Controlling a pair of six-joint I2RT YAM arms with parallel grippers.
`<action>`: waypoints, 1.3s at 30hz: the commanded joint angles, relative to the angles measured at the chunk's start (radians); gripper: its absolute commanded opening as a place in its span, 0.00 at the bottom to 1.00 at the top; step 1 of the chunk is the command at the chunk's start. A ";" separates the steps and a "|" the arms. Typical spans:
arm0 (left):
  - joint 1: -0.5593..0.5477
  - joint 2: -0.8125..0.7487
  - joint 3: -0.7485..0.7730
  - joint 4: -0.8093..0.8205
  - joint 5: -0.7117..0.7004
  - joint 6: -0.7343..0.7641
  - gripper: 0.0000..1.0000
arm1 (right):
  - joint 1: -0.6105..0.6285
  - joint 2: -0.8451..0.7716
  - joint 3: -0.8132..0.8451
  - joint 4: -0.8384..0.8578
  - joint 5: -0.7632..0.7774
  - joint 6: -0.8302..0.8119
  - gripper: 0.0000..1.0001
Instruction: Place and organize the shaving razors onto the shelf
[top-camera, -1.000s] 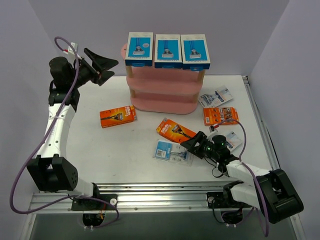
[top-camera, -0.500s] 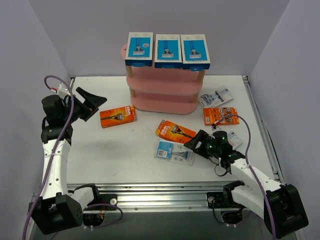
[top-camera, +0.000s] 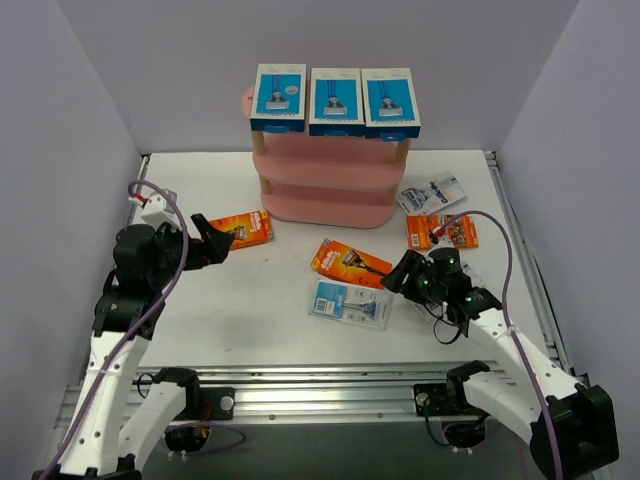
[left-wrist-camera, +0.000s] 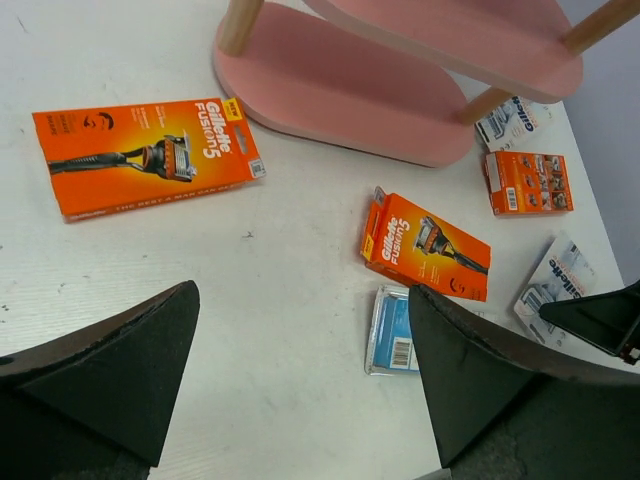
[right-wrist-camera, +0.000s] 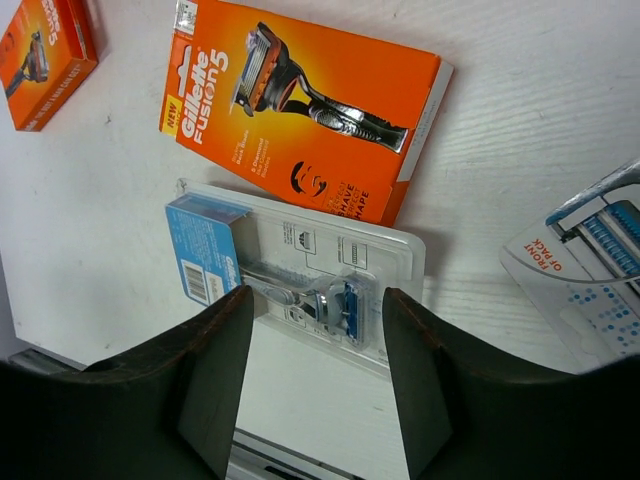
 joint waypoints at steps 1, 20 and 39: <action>-0.054 -0.024 0.009 -0.040 -0.171 0.099 0.94 | 0.009 0.010 0.088 -0.068 0.032 -0.089 0.49; -0.076 0.062 0.006 -0.060 -0.215 0.071 0.94 | 0.553 0.291 0.367 -0.278 0.384 -0.317 0.49; -0.074 0.051 0.020 -0.089 -0.224 0.070 0.94 | 0.642 0.630 0.536 -0.401 0.587 -0.389 0.50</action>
